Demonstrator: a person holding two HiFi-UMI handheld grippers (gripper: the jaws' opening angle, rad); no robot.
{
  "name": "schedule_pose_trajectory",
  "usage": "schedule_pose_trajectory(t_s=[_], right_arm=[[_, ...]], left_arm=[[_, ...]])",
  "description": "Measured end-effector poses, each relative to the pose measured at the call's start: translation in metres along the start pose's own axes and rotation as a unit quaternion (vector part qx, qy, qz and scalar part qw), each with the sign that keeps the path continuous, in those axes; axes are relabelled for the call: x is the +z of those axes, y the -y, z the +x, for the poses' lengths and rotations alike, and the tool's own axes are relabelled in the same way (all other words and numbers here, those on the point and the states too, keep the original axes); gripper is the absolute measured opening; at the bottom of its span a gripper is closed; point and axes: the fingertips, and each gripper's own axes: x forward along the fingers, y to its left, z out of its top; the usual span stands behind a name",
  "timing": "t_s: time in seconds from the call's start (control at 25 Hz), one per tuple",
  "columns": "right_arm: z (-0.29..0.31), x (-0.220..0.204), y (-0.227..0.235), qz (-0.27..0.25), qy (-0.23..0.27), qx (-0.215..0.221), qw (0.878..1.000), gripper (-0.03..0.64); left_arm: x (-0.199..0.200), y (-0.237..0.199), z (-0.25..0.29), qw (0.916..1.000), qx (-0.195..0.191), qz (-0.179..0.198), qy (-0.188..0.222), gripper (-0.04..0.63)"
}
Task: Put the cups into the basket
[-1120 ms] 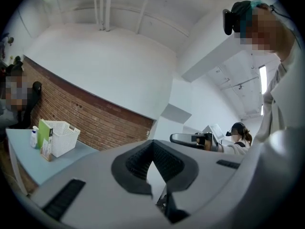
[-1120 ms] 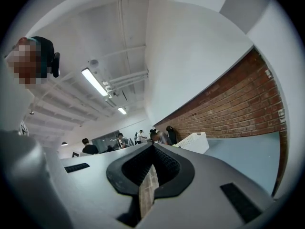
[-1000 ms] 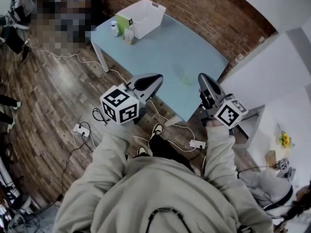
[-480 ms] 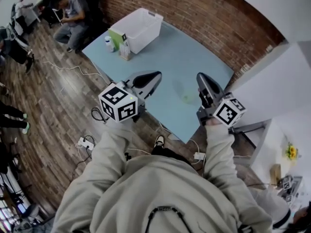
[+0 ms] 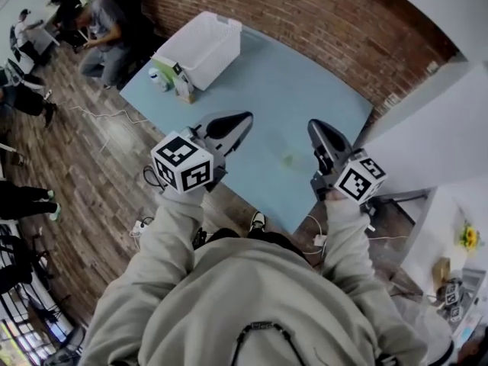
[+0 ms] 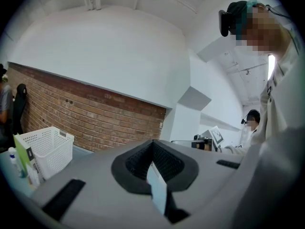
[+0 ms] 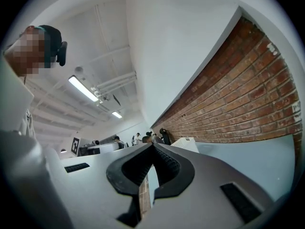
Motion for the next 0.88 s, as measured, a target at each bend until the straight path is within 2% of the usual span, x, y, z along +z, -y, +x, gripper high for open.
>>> schedule_pose_trajectory(t_s=[0.16,0.28,0.36,0.48,0.6,0.76,0.8,0.88], right_arm=[[-0.001,0.000,0.016,-0.002,-0.010,-0.009,1.000,0.011],[-0.001,-0.001,0.029,0.000,-0.010,-0.028,1.000,0.011],[0.003,-0.002,0.036,-0.006,-0.014,-0.039,0.999,0.011],[0.010,-0.003,0.045,-0.016,-0.021,-0.061,0.998,0.011],[0.019,-0.006,0.044,-0.028,-0.036,-0.086,0.995,0.011],[0.042,-0.017,0.053,-0.044,-0.058,-0.119,0.990,0.011],[0.044,-0.020,0.059,-0.037,-0.055,-0.131,0.989,0.011],[0.042,-0.026,0.064,-0.026,-0.054,-0.155,0.986,0.011]], left_arm=[[0.005,-0.010,0.023,0.9999,-0.012,-0.006,0.000,-0.003],[0.010,-0.018,0.036,0.9993,-0.035,0.007,-0.005,-0.003],[0.017,-0.035,0.043,0.9990,-0.044,0.012,-0.005,-0.003],[0.023,-0.063,0.056,0.9985,-0.055,0.000,0.003,-0.003],[0.021,-0.074,0.078,0.9962,-0.087,-0.005,0.001,-0.003],[0.009,-0.091,0.098,0.9895,-0.138,0.023,-0.035,-0.003],[0.004,-0.094,0.100,0.9873,-0.152,0.018,-0.042,-0.003],[-0.005,-0.094,0.098,0.9816,-0.185,-0.017,-0.043,-0.003]])
